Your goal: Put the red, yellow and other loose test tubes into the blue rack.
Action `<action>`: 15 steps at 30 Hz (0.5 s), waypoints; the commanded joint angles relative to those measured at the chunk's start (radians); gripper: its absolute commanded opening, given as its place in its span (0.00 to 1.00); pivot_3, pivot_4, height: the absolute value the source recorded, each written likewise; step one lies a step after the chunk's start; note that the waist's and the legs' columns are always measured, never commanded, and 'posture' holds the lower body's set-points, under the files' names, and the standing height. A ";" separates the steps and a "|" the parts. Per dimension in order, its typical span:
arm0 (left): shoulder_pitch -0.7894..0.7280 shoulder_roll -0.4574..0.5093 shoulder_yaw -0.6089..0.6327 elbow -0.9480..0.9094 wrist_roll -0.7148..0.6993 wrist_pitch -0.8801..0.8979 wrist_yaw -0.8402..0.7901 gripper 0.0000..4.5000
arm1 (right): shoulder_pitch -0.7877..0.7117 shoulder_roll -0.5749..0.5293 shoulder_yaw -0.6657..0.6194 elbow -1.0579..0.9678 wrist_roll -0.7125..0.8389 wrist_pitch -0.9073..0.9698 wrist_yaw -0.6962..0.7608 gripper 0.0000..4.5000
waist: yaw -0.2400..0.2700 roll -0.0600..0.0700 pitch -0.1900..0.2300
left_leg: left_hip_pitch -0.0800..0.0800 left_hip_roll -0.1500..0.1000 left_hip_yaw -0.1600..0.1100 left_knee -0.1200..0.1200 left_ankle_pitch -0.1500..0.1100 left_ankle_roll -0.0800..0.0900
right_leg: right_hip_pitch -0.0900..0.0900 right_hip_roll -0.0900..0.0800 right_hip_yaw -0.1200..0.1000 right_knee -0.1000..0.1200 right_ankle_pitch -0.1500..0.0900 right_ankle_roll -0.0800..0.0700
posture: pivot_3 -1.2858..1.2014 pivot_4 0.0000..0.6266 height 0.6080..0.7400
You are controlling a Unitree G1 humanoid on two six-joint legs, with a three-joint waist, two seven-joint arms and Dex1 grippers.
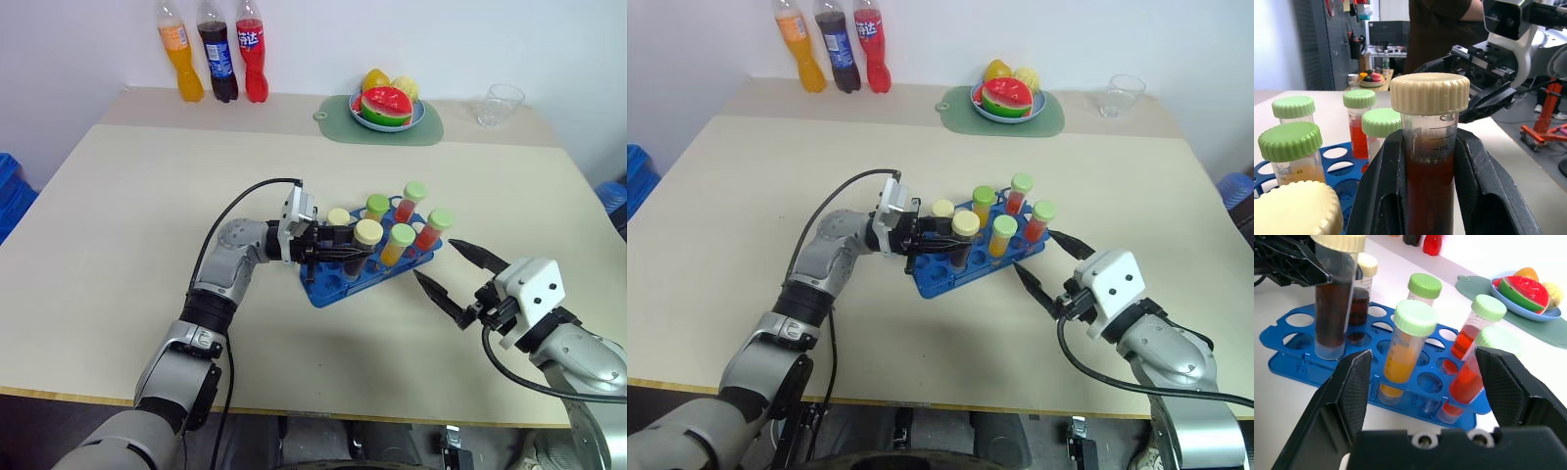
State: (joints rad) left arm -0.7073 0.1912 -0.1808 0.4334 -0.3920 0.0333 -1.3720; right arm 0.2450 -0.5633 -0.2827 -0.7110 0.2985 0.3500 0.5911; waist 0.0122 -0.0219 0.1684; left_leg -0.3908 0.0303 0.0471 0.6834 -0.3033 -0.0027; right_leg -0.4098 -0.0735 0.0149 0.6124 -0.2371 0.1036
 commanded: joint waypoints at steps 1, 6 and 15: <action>0.010 -0.003 -0.038 0.045 0.056 -0.014 -0.004 0.16 | 0.016 -0.005 -0.032 0.038 0.005 -0.087 0.033 0.82 | 0.001 0.000 0.000 | 0.000 0.000 0.000 0.000 0.000 0.000 | 0.000 0.000 0.000 0.000 0.000 0.000 | 0.52 0.24 1.00; 0.010 -0.006 -0.045 0.066 0.075 -0.032 -0.003 0.16 | 0.030 -0.006 -0.042 0.100 0.003 -0.163 0.060 0.82 | 0.000 0.001 -0.001 | 0.001 0.000 0.000 0.000 0.000 0.000 | 0.001 0.000 0.000 0.000 0.000 0.000 | 0.52 0.24 1.00; 0.011 -0.021 -0.046 0.110 0.115 -0.089 0.014 0.16 | 0.071 -0.009 -0.051 0.192 0.018 -0.288 0.130 0.82 | 0.002 0.001 0.000 | 0.000 0.001 0.000 0.000 0.000 0.000 | 0.000 0.001 0.000 0.000 0.000 0.000 | 0.52 0.24 1.00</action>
State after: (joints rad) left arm -0.7113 0.1754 -0.2167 0.5399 -0.2945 -0.0539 -1.3625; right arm 0.3099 -0.5639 -0.3023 -0.5153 0.2993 0.0964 0.7082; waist 0.0140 -0.0209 0.1681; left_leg -0.3908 0.0309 0.0470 0.6833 -0.3034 -0.0026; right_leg -0.4096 -0.0727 0.0150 0.6123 -0.2371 0.1036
